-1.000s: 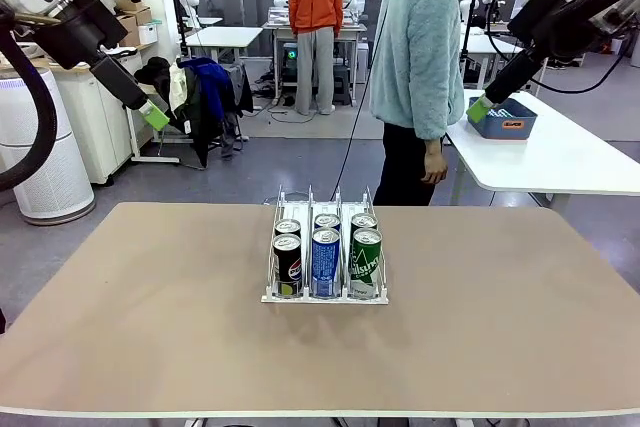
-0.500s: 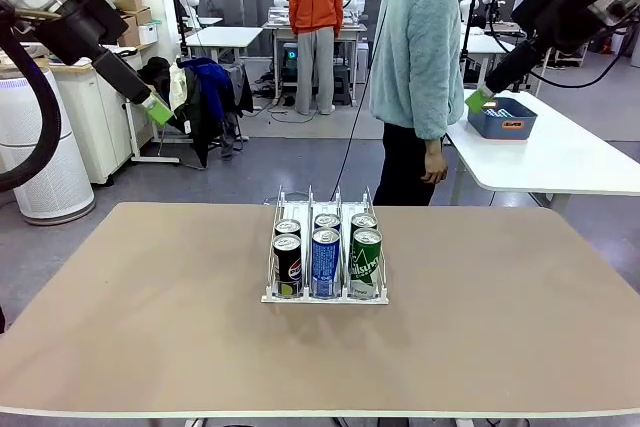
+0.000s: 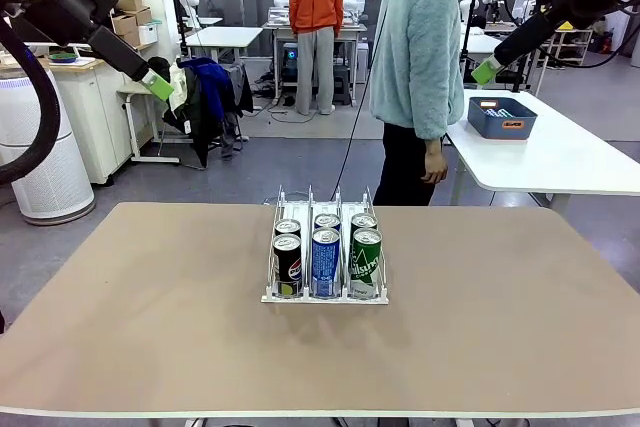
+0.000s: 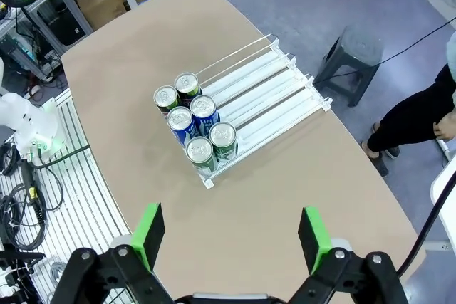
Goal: Fill the beverage cans into the dispenser.
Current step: Pick up the Pepsi coke handed by the human.
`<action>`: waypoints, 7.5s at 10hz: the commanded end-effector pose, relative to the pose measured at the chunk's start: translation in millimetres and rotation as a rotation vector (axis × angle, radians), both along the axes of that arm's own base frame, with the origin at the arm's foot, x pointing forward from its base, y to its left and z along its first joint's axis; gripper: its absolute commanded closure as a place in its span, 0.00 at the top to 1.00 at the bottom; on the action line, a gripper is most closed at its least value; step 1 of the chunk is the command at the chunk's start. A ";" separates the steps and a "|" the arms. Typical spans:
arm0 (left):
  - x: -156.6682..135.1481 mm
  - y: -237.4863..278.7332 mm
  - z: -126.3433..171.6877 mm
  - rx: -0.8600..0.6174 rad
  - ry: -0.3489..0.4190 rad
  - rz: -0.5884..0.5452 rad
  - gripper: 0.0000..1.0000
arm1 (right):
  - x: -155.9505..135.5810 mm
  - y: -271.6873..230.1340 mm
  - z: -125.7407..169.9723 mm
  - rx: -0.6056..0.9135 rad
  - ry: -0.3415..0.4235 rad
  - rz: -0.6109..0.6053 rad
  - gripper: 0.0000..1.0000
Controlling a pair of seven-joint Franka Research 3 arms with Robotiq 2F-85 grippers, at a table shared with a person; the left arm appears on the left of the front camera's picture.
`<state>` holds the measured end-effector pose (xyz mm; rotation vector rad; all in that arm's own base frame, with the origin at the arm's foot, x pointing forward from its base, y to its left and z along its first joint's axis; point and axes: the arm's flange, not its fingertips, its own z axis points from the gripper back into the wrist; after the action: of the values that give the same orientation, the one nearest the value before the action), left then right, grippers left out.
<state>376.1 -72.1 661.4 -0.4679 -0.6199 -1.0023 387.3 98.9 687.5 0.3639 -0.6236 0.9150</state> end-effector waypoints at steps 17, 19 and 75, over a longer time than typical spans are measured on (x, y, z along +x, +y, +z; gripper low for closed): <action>-4.2 -18.1 26.1 -0.064 -0.009 0.043 1.00 | -2.2 -9.3 25.9 0.021 -0.103 -0.042 1.00; -8.3 -22.2 27.6 -0.060 -0.026 0.056 1.00 | -2.5 -12.1 28.5 0.038 -0.125 -0.049 1.00; -11.4 -21.9 60.8 -0.060 -0.068 0.059 1.00 | -25.1 -16.2 83.8 0.047 -0.159 -0.029 1.00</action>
<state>364.6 -94.4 723.0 -0.4667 -0.7234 -0.9501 363.5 82.9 771.7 0.3244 -0.7956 0.9092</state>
